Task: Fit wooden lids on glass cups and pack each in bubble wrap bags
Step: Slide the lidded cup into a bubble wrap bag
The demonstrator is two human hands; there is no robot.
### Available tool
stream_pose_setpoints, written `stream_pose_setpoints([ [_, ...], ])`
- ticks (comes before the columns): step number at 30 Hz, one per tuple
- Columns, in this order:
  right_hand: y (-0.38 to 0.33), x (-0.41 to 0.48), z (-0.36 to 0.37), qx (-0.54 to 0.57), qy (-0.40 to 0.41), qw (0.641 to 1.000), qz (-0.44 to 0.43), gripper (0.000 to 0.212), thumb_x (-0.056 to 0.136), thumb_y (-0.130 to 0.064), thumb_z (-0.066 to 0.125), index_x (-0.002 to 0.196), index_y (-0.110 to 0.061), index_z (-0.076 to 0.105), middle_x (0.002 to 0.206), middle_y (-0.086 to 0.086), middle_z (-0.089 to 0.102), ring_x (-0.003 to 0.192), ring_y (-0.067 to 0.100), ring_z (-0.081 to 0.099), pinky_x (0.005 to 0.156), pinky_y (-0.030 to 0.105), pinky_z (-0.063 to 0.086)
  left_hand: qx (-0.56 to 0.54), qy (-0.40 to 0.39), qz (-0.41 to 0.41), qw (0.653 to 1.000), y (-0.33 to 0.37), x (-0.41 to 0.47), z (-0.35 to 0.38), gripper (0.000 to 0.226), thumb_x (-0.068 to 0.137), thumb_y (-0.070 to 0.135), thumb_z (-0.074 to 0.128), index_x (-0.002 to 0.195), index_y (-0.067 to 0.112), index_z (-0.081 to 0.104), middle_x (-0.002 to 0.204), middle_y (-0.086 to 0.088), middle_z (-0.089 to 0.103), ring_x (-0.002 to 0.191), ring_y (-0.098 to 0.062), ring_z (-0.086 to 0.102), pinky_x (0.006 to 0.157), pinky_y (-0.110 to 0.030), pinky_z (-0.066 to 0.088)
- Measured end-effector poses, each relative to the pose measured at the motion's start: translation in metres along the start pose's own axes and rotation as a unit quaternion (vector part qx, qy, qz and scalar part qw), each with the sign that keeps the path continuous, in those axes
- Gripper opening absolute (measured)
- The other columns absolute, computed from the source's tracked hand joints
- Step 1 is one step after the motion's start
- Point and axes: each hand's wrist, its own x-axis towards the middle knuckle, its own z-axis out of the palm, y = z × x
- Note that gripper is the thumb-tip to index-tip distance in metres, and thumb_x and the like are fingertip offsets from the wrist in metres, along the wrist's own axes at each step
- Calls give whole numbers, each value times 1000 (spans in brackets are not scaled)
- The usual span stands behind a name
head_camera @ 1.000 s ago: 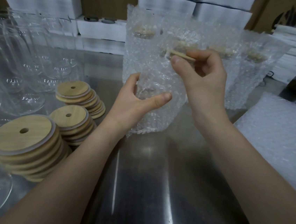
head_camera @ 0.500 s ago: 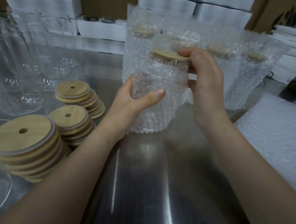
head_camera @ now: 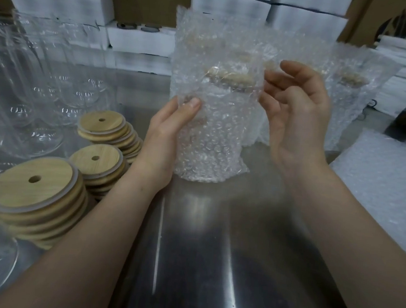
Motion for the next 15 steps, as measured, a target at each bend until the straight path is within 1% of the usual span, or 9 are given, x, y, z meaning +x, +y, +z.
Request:
stream_pose_setpoints([
  [2, 2, 1, -2, -66, -22, 998, 2, 38, 83, 7, 42, 110, -12, 61, 101, 10, 65, 89, 19, 63, 79, 32, 53, 9, -2, 4, 1000, 0, 0, 0, 49, 93, 27, 56, 128, -7, 52, 124, -21, 63, 116, -33, 62, 101, -46, 50],
  [4, 4, 1, -2, -114, -65, 991, 29, 43, 78, -7, 50, 119, -19, 60, 116, 14, 65, 107, 29, 63, 89, 40, 51, 9, 1, 11, 1000, 2, 0, 0, 44, 95, 28, 55, 127, -2, 54, 123, -19, 64, 117, -34, 62, 105, -52, 46],
  [5, 6, 1, -1, -130, -87, 987, 40, 47, 77, -12, 52, 123, -20, 59, 119, 13, 65, 113, 31, 61, 92, 42, 50, 6, 5, 16, 1000, 4, 0, 1, 42, 96, 29, 55, 126, 0, 56, 123, -19, 64, 118, -34, 62, 105, -55, 45],
  [7, 8, -1, 1, -155, -120, 980, 39, 50, 78, -16, 53, 128, -14, 58, 115, 5, 66, 112, 29, 61, 91, 42, 50, 6, 16, 23, 1000, 6, -1, 3, 39, 95, 30, 57, 125, 4, 58, 123, -18, 65, 118, -34, 61, 106, -58, 43],
  [9, 10, -4, 3, -157, -134, 978, 26, 46, 80, -16, 53, 124, -7, 61, 105, 0, 68, 100, 20, 65, 83, 34, 52, 17, 20, 24, 999, 7, -3, 6, 45, 95, 34, 57, 129, 3, 57, 127, -18, 64, 120, -32, 61, 107, -57, 42],
  [11, 10, -5, 3, -151, -124, 981, 17, 34, 81, -15, 54, 112, -10, 66, 94, -5, 68, 91, 13, 64, 78, 30, 51, 34, 18, 15, 999, 9, -4, 6, 59, 92, 45, 61, 132, 2, 54, 130, -21, 61, 121, -34, 60, 107, -58, 41],
  [12, 10, -5, 3, -153, -115, 981, 12, 27, 81, -14, 55, 105, -13, 67, 89, -7, 67, 88, 11, 63, 77, 30, 51, 50, 10, 5, 999, 12, -5, 7, 73, 85, 56, 66, 134, 4, 53, 131, -19, 61, 123, -33, 59, 108, -57, 41],
  [14, 9, -5, 2, -159, -94, 983, 0, 15, 85, -8, 57, 95, -17, 65, 82, -8, 65, 83, 10, 61, 73, 29, 51, 104, -10, -20, 994, 15, -7, 8, 107, 59, 80, 69, 140, 14, 48, 138, -9, 58, 128, -28, 55, 110, -53, 39],
  [15, 9, -5, 1, -163, -83, 983, -6, 15, 88, -4, 58, 91, -17, 64, 80, -8, 64, 80, 9, 60, 71, 29, 51, 127, -22, -34, 991, 15, -8, 9, 118, 48, 84, 72, 143, 19, 45, 140, -5, 57, 129, -25, 54, 111, -51, 38],
])
